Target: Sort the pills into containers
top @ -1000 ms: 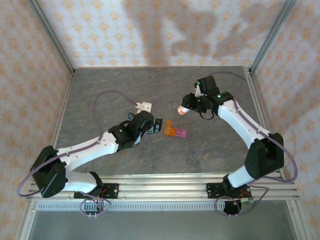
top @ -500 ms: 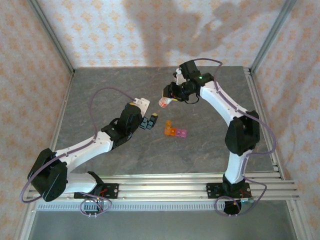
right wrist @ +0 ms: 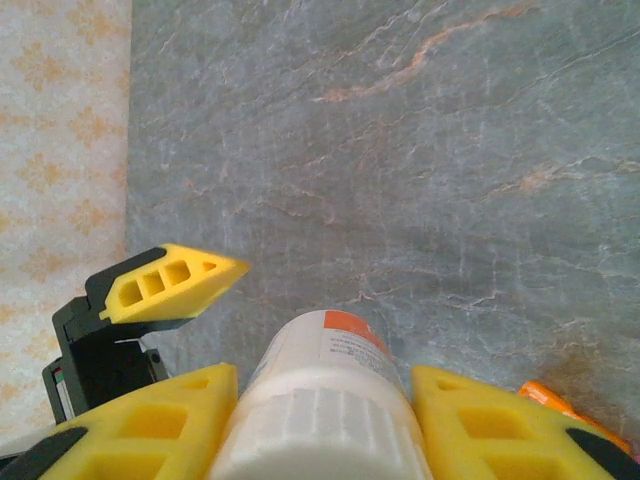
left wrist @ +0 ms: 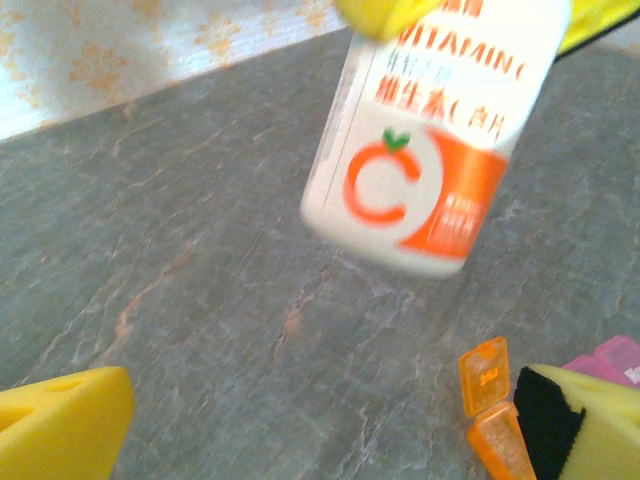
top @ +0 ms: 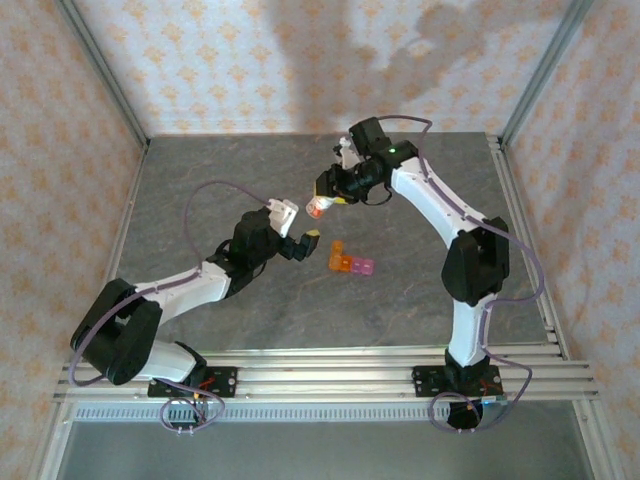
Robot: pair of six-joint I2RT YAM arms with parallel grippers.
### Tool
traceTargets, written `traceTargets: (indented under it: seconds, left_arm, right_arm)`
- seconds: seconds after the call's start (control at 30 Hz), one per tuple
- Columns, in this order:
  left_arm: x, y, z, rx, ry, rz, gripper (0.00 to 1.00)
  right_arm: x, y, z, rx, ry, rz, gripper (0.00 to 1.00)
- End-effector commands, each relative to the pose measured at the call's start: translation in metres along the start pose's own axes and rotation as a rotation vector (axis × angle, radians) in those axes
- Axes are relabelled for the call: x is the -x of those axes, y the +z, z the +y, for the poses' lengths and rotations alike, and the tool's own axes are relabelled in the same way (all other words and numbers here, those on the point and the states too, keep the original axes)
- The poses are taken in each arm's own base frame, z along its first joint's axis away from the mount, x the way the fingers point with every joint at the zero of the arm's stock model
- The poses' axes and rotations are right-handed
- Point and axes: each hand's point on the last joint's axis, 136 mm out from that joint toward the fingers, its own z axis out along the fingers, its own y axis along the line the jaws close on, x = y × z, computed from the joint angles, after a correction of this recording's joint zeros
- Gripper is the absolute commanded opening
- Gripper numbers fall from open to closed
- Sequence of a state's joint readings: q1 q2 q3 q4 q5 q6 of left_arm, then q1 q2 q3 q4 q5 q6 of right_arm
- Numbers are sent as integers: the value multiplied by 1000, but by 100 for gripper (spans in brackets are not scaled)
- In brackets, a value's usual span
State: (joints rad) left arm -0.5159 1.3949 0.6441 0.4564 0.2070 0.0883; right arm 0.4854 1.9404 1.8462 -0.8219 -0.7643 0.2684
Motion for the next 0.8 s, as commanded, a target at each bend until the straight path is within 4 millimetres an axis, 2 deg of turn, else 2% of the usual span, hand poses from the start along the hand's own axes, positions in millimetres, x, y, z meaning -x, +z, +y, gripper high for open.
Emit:
traceTargets:
  seconds: [0.0, 0.33, 0.67, 0.77]
  left_arm:
    - [27, 2, -4, -31, 15, -106, 100]
    - [25, 3, -6, -47, 7, -108, 94]
    - [29, 6, -11, -79, -7, -112, 70]
    - [30, 6, -12, -86, -13, -116, 68]
  right_arm:
    - [-4, -5, 19, 26, -29, 7, 34]
    - [-18, 9, 30, 25, -51, 46, 33]
    - [-26, 11, 38, 50, -62, 63, 32]
    - [-27, 11, 39, 55, -61, 66, 32]
